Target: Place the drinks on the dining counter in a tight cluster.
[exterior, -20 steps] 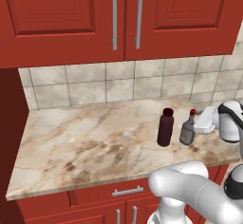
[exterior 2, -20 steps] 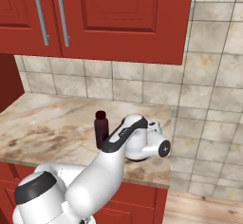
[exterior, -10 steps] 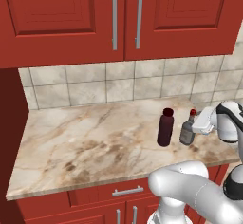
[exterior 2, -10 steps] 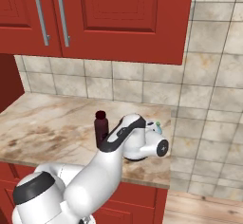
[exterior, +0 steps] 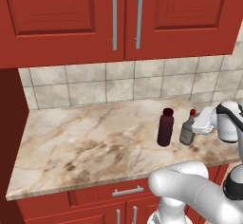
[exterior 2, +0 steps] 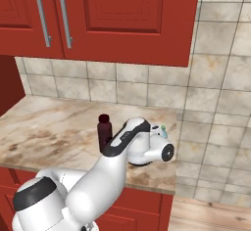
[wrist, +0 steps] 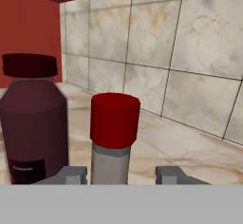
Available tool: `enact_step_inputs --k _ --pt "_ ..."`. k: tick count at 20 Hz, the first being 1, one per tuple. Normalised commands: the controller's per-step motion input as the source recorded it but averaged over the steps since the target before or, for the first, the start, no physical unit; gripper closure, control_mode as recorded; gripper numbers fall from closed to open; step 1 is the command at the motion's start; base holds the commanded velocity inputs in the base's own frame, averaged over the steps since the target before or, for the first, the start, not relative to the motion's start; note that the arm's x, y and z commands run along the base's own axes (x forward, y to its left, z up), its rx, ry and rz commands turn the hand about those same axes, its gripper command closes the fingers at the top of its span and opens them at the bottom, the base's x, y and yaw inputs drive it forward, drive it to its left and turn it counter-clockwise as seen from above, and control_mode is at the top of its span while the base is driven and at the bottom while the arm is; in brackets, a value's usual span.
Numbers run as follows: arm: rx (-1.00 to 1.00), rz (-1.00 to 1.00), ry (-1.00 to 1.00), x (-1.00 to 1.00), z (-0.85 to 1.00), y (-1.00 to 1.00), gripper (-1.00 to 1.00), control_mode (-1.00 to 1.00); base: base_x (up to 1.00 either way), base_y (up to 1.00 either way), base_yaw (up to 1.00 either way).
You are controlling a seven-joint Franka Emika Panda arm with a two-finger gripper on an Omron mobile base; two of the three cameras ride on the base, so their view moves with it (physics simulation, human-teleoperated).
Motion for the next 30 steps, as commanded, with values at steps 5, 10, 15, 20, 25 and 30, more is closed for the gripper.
enact_step_inputs --k 5,10,15,20,25,30 --pt "0.0 0.0 0.0 0.0 0.0 0.0 1.0 -1.0 0.0 0.0 0.0" --pt "0.0 0.0 0.0 -0.17 0.32 0.0 1.0 -1.0 0.0 0.0 0.0" --pt "0.0 0.0 0.0 -0.6 0.94 0.01 1.0 -1.0 0.0 0.0 0.0" --pt "-0.06 0.0 0.0 -0.79 0.78 0.24 1.0 -1.0 0.0 0.0 0.0" --pt "-0.19 0.0 -0.05 -0.72 0.47 0.58 1.0 -1.0 0.0 0.0 0.0" --pt "-0.22 0.0 -0.09 -0.56 0.41 0.55 1.0 -1.0 0.0 0.0 0.0"
